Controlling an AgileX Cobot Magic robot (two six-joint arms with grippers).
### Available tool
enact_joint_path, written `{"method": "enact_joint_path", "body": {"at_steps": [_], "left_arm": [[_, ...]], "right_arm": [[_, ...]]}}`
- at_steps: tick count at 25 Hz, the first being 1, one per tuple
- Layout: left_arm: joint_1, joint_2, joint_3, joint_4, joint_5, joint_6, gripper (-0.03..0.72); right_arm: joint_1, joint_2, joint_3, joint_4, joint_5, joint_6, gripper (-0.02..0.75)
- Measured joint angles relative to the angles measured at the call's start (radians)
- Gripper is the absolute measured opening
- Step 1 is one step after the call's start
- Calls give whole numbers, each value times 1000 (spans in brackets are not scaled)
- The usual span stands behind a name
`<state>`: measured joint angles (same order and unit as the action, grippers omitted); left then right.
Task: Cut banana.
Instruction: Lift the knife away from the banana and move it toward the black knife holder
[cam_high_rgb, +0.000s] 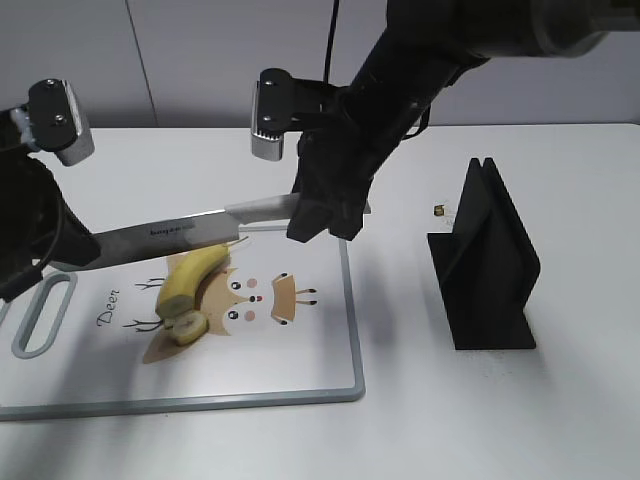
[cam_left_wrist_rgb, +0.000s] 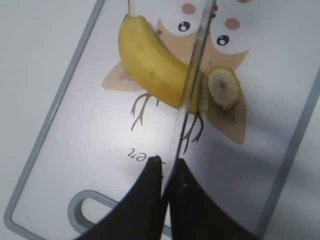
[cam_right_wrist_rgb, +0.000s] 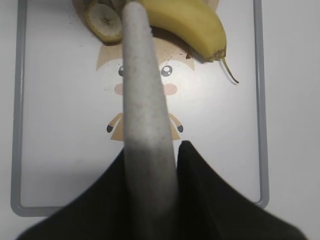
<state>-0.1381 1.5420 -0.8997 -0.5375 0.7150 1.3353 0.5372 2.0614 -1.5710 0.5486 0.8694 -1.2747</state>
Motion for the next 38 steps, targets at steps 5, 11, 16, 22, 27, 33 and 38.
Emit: {"method": "enact_joint_path", "body": {"at_steps": [5,11,16,22,27,33,38], "left_arm": [[0,-46,0,-24,10,-19,111],[5,-136,1,-35,4,-46,592],[9,-235,1,-48,-6,-48,647],[73,-361,-21,-49,-11,-178,651],[180,-465,-28,-45,0,-410,645],[267,-543,-46,47,183,-689,603],[279,-567,-47,147,384,-798,559]], "right_arm": [[0,-35,0,-4,44,9,182],[-5,-84,0,-68,75,50,163],[-8,-112,0,-87,79,55,163],[-8,-141,0,-86,125,77,163],[-8,-204,0,-92,134,270,163],[-8,-287,0,-163,215,533,163],[-8,-323,0,-170,304,748,163]]}}
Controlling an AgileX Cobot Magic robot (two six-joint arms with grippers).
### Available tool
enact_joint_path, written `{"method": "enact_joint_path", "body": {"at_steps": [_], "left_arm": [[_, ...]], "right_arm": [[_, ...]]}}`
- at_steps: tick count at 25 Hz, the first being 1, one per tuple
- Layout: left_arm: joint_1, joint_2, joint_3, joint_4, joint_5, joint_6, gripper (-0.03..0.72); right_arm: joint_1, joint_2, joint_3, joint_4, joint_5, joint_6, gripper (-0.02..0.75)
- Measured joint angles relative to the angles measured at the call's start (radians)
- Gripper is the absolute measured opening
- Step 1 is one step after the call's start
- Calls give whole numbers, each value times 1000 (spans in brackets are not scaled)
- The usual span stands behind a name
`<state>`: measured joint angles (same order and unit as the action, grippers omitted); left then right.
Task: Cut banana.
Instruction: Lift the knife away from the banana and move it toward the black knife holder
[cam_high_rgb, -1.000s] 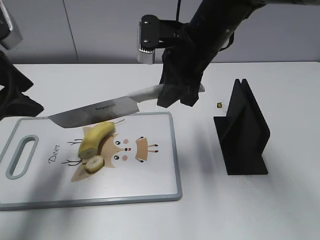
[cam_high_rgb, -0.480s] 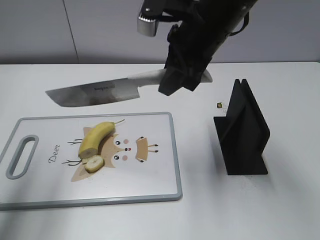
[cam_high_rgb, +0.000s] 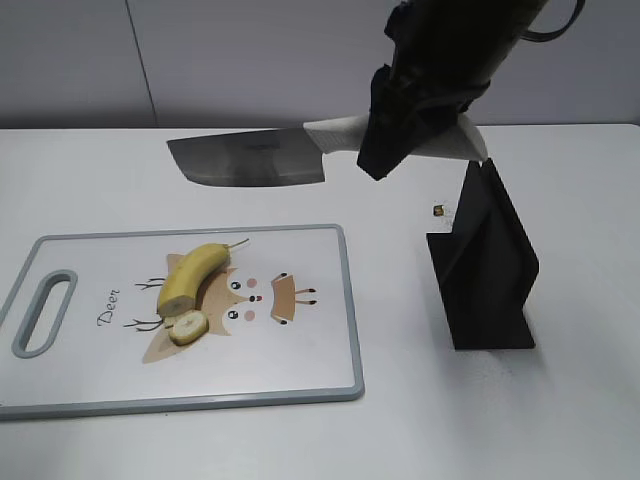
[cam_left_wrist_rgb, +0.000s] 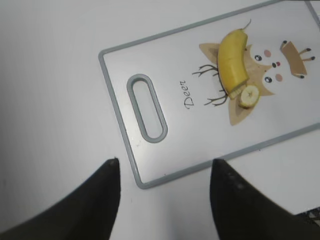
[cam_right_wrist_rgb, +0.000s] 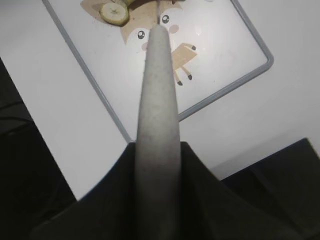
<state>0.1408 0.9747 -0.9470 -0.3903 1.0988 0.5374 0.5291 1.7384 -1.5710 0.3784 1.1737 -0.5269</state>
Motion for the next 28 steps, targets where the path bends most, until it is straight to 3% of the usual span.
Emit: {"method": "enact_joint_path", "body": {"at_steps": [3,9,16,21,28], "left_arm": [[-24,-56,33,6,17,-19,555],[-149,-248,120,56,2,-43,554],[-156,-523,236,205,-18,-197,554],[-156,-681,354,247,-19,-257,552],[-156,-854,448,250,-15,-286,552]], "right_arm": [[0,-17,15,1,10,77,163],[0,-111,177,6,-93,148,163],[0,-306,412,-16,-310,313,163],[0,-455,510,-114,-412,514,163],[0,-613,596,-347,-429,801,163]]}}
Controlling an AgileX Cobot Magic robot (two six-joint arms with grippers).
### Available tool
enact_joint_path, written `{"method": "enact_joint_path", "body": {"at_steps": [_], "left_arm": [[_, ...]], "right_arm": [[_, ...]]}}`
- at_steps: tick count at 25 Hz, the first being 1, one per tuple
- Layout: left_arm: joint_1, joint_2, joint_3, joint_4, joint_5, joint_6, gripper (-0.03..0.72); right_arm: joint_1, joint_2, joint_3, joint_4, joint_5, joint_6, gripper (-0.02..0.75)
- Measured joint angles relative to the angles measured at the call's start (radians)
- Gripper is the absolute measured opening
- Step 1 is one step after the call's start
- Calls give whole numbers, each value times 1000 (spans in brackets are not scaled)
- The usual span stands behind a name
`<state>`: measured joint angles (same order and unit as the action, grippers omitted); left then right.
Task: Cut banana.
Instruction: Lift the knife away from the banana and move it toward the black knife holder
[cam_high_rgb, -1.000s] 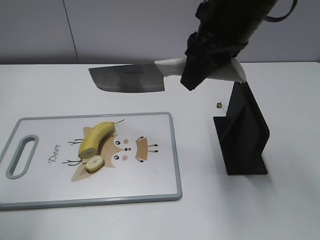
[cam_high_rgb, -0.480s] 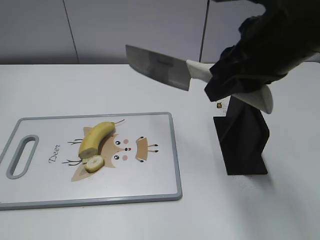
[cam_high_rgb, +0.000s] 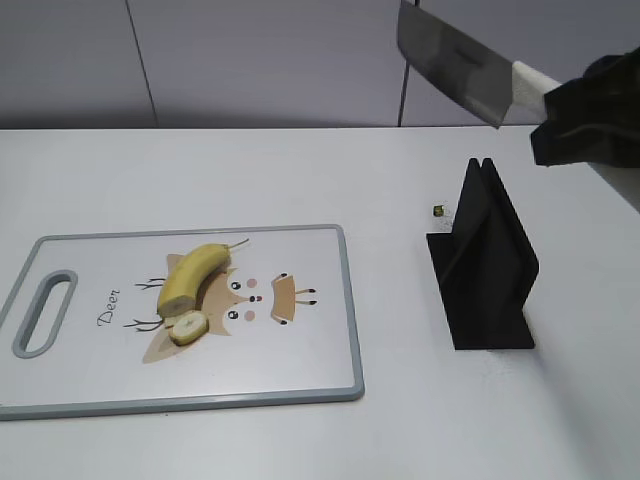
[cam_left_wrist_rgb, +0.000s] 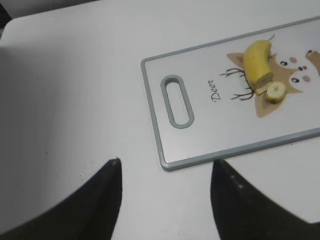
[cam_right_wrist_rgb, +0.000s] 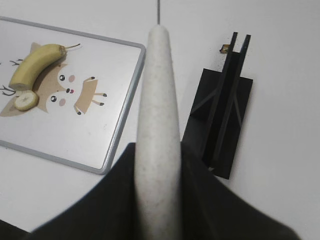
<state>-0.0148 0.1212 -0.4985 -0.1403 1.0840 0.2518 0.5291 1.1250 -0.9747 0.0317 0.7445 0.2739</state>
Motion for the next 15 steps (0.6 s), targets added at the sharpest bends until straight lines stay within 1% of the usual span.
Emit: {"method": "enact_joint_path", "body": {"at_steps": [6,11,15], "left_arm": [[0,-116,1,2,0,-1,552],[0,-127,12,3,11,-1,552],[0,-127,16,13,11,-1,552]], "right_arm": [[0,-106,58,-67,-2,105,163],[0,-160,96,-150,-2,213,163],[0,-165,129,-163,-13,273,163]]}}
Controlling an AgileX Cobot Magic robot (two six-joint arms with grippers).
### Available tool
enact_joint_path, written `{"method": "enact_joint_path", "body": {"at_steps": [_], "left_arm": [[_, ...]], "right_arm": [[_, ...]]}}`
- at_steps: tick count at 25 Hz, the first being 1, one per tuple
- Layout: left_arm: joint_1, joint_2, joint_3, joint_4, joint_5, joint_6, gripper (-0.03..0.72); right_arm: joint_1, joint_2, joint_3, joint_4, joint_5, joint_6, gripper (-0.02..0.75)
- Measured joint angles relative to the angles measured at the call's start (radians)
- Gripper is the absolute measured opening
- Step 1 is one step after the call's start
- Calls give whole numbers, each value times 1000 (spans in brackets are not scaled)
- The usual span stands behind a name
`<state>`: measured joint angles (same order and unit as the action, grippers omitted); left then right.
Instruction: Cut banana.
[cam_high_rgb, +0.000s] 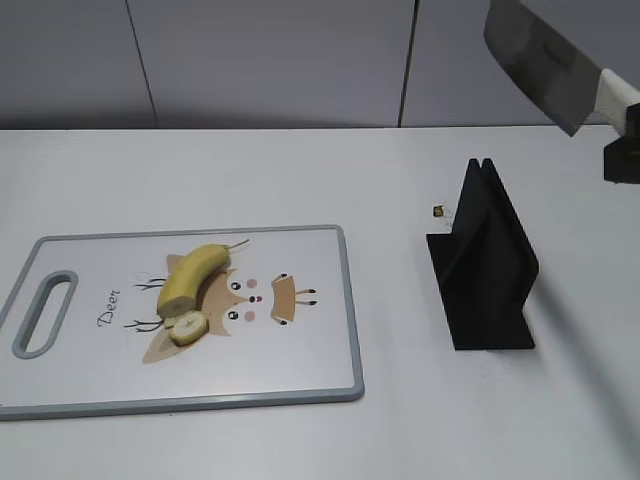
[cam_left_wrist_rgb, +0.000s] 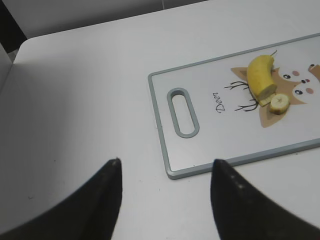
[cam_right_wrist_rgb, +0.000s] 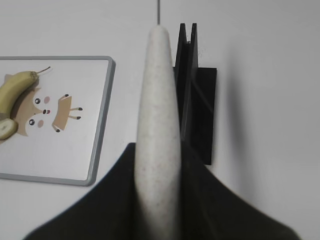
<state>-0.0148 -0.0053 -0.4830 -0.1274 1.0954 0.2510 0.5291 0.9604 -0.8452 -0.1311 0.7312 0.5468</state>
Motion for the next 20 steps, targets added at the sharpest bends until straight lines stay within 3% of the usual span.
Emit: {"method": "enact_joint_path", "body": {"at_steps": [7,11,20], "left_arm": [[0,0,0,1,0,-10,552],[0,0,0,1,0,-11,552],[0,0,0,1,0,-11,552]], "right_arm": [[0,56,47,-165,-67,210,163],[0,142,49,-187,-166,233,163],[0,353,53,-249,-225,247,163]]}}
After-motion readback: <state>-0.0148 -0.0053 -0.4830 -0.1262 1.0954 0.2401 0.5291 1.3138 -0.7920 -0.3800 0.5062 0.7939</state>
